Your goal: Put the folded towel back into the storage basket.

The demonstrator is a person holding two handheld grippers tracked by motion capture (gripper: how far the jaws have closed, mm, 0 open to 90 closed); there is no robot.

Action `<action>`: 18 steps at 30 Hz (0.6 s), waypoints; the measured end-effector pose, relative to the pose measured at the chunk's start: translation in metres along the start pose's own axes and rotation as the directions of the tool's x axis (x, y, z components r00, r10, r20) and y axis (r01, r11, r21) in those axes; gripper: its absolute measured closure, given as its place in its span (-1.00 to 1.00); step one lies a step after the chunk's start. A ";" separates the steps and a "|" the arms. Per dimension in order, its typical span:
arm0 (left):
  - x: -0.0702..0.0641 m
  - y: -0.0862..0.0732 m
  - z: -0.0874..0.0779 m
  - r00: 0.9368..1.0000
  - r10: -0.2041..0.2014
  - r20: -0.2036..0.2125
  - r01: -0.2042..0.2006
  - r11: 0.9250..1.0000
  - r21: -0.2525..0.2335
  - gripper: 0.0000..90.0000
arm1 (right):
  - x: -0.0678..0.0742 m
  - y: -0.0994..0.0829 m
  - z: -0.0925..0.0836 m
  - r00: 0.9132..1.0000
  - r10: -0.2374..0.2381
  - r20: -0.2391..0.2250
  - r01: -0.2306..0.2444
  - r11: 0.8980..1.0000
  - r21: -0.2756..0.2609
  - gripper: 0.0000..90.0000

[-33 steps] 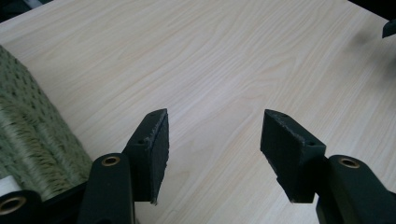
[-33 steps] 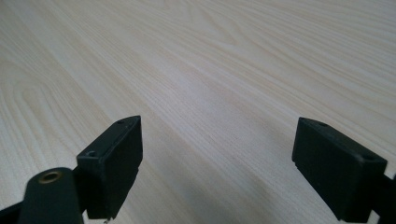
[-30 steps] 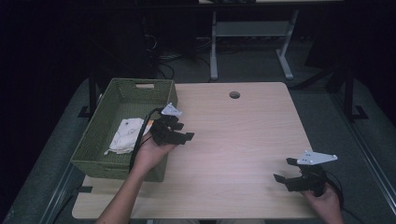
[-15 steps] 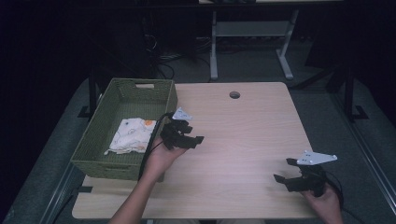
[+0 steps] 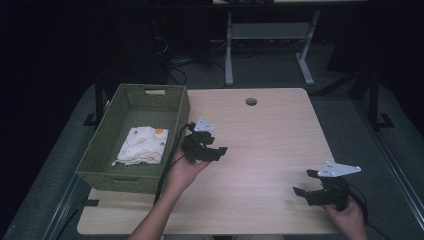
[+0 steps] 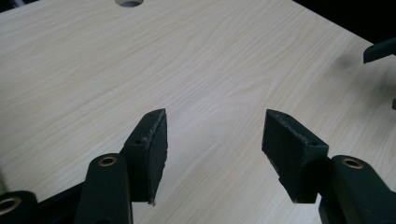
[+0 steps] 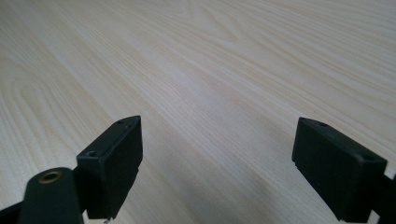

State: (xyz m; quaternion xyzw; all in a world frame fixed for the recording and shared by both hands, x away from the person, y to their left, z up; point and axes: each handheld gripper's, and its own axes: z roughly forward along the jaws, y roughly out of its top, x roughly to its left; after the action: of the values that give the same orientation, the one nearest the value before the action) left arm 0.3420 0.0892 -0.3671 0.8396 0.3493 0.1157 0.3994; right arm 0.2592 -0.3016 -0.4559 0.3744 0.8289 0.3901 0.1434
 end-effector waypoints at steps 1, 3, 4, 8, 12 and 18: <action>-0.004 0.000 0.002 1.000 0.006 0.002 -0.006 1.000 -0.013 -0.10 | 0.000 0.000 0.000 1.000 0.001 -0.001 -0.001 1.000 0.001 -0.65; -0.008 0.000 0.004 1.000 0.013 0.006 -0.013 1.000 -0.017 -0.10 | 0.000 0.000 0.000 1.000 0.001 0.000 -0.001 1.000 0.002 -0.65; -0.008 0.000 0.004 1.000 0.013 0.006 -0.013 1.000 -0.017 -0.10 | 0.000 0.000 0.000 1.000 0.001 0.000 -0.001 1.000 0.002 -0.65; -0.014 -0.001 0.009 1.000 0.007 0.020 -0.006 1.000 -0.021 -0.11 | 0.000 0.000 0.000 1.000 0.001 0.000 -0.001 1.000 0.002 -0.65; -0.019 -0.004 0.014 1.000 -0.004 0.029 0.004 1.000 -0.025 -0.12 | 0.000 0.000 0.000 1.000 -0.001 0.001 0.001 1.000 0.002 -0.65; -0.023 -0.010 0.019 0.999 -0.024 0.047 0.026 0.999 -0.041 -0.12 | -0.001 -0.001 0.000 1.000 -0.004 0.002 0.004 1.000 0.003 -0.65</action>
State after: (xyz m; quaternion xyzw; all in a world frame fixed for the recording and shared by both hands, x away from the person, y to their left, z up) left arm 0.3297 0.0663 -0.3852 0.8292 0.3481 0.0982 0.4262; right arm 0.2592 -0.3022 -0.4564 0.3734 0.8301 0.3882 0.1446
